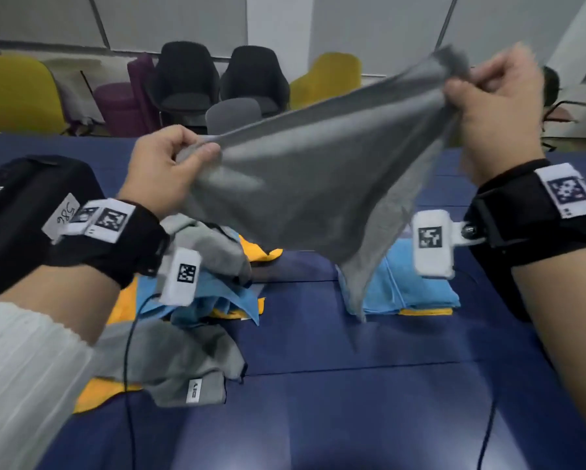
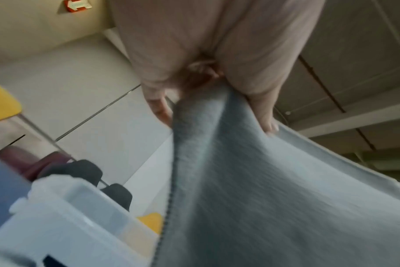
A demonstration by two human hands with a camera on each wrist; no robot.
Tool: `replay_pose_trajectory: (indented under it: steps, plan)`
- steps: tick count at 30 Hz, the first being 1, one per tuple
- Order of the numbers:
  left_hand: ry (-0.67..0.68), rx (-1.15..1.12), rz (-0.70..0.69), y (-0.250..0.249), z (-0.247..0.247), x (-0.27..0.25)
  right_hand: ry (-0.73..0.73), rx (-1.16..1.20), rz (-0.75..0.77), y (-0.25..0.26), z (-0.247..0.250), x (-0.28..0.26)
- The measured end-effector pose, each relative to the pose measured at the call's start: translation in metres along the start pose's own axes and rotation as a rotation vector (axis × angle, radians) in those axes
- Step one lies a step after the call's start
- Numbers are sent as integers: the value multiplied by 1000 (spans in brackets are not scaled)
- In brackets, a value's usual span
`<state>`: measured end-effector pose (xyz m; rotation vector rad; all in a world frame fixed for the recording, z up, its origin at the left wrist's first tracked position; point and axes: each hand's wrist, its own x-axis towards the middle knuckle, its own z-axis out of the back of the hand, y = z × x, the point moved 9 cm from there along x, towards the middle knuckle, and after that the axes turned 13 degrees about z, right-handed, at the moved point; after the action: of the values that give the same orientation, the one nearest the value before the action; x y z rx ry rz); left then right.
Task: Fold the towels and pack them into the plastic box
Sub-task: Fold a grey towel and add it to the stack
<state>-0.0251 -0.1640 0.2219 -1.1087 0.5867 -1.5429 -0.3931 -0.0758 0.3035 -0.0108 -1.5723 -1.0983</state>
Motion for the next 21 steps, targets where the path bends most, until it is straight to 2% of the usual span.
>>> replay_pose_trajectory:
  steps: [2, 5, 8, 12, 16, 19, 21]
  plan:
    - [131, 51, -9, -2, 2, -7, -2, 65, -62, -8, 24, -7]
    - [231, 108, 6, 7, 5, -14, 153, 92, -211, -22, 39, -33]
    - [190, 79, 44, 9, 3, -24, 230, 10, -293, -39, 56, -57]
    - [130, 18, 122, 6, -20, -36, 187, -69, -335, -67, 81, -72]
    - [111, -29, 125, -2, -34, -45, 136, -93, -325, -81, 107, -78]
    - [93, -95, 147, -2, -35, -52, 227, -160, -275, -78, 116, -81]
    - [130, -156, 191, 3, -38, -57, 316, -240, -235, -78, 121, -84]
